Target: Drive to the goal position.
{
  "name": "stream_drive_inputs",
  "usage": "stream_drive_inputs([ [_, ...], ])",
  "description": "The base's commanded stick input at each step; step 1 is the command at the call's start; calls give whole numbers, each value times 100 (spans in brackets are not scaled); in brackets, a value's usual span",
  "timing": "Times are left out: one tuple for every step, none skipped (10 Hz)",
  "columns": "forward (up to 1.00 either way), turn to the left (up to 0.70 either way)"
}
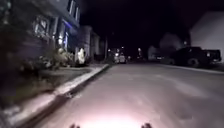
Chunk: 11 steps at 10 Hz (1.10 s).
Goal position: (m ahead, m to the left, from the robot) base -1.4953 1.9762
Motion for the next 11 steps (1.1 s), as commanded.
stream_drive_inputs([
  [70, 0],
  [70, 0],
  [70, 0],
  [70, 0],
  [70, 0],
  [70, 0],
  [70, 0],
  [70, 0],
  [70, 0],
  [70, 0],
  [70, 0],
])
